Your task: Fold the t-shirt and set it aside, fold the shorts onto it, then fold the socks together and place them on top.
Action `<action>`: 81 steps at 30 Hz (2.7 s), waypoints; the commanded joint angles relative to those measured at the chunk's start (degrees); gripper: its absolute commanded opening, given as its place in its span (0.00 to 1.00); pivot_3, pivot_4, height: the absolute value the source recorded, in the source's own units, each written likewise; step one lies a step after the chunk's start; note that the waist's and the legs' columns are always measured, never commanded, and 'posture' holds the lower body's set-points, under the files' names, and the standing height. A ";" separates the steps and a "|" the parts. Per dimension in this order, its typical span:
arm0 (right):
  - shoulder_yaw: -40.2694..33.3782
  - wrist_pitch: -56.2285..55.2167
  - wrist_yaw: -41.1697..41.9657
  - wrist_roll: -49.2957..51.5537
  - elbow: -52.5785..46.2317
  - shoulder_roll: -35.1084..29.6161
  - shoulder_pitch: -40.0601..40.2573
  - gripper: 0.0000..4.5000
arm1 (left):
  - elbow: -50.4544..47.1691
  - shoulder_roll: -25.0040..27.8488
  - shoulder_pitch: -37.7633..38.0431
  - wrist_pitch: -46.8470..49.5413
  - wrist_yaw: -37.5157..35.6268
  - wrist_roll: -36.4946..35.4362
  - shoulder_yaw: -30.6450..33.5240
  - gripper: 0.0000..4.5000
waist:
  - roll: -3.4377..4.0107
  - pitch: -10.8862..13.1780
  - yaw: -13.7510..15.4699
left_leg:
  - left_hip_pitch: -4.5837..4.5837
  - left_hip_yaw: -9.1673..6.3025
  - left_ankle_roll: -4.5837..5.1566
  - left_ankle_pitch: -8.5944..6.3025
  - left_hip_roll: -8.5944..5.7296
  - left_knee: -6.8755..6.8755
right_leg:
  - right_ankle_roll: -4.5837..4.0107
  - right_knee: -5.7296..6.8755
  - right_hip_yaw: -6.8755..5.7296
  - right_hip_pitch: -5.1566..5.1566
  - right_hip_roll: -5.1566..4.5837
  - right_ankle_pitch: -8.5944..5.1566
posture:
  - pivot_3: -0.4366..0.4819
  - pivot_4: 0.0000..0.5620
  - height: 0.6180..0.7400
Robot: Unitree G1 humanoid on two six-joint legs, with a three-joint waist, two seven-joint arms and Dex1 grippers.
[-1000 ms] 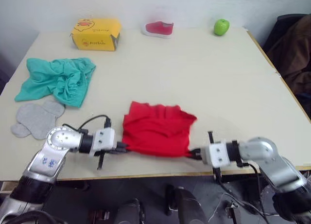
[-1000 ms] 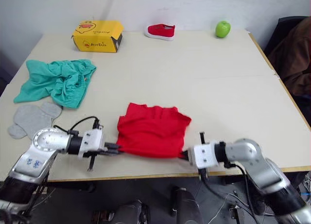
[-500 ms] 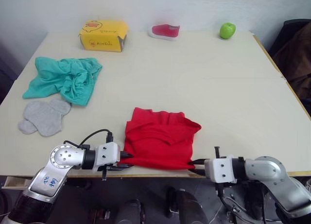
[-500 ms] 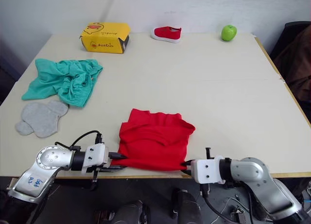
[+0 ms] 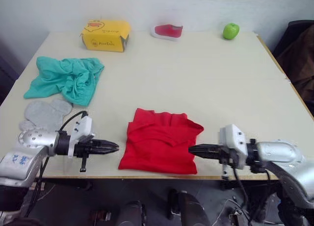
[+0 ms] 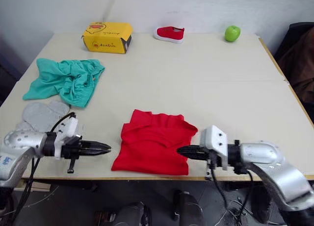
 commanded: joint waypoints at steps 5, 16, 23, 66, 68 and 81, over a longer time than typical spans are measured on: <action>8.46 -2.86 -0.78 -11.54 7.84 1.91 -0.81 0.00 | 9.53 -6.04 -11.64 -3.19 -1.66 6.08 -7.13 0.01 | -0.08 -0.04 0.01 | -0.13 0.04 0.03 0.01 -0.01 0.14 | 0.07 -0.01 -0.02 -0.05 0.04 0.04 | 0.48 0.27 1.00; 10.14 -4.85 -2.65 -16.47 11.41 5.71 -0.83 0.00 | 17.83 -9.44 -19.40 -7.61 -3.98 11.58 -11.01 0.01 | -0.21 -0.13 -1.27 | 0.08 0.12 -0.07 0.05 0.05 0.12 | 0.05 0.12 0.13 0.05 0.12 0.03 | 0.48 0.27 1.00; 9.52 -5.98 -2.48 -17.66 11.70 5.51 -0.59 0.00 | 28.89 -14.00 -25.92 -13.10 -2.77 15.20 -11.75 0.01 | -0.30 -0.18 -1.22 | 0.07 0.12 -0.06 0.06 0.05 0.15 | 0.05 0.14 0.12 0.05 0.12 0.03 | 0.48 0.27 1.00; 9.17 -4.25 -10.02 -23.78 35.58 11.26 -23.60 0.00 | 11.06 -14.17 -12.16 -3.69 6.20 17.28 -14.21 0.01 | -0.27 -0.29 -1.54 | 0.11 0.05 -0.08 0.10 0.02 0.22 | -0.03 0.30 0.11 0.04 -0.03 -0.01 | 0.48 0.27 1.00; 5.31 -3.57 -7.75 -21.05 36.89 9.11 -24.37 0.00 | 9.82 -14.18 -11.08 -3.95 7.05 16.34 -12.59 0.01 | -0.26 -0.30 -1.54 | 0.11 0.05 -0.08 0.10 0.03 0.21 | -0.03 0.29 0.12 0.04 -0.03 -0.01 | 0.48 0.27 1.00; -12.48 43.77 7.79 15.36 16.83 -6.56 -14.52 0.35 | -6.53 -10.18 -13.88 11.59 2.46 -6.65 3.00 0.33 | -0.22 -0.22 -1.15 | -0.04 -0.14 -0.05 0.10 0.07 0.12 | -0.03 0.10 -0.03 0.01 -0.07 -0.01 | 0.48 0.27 1.00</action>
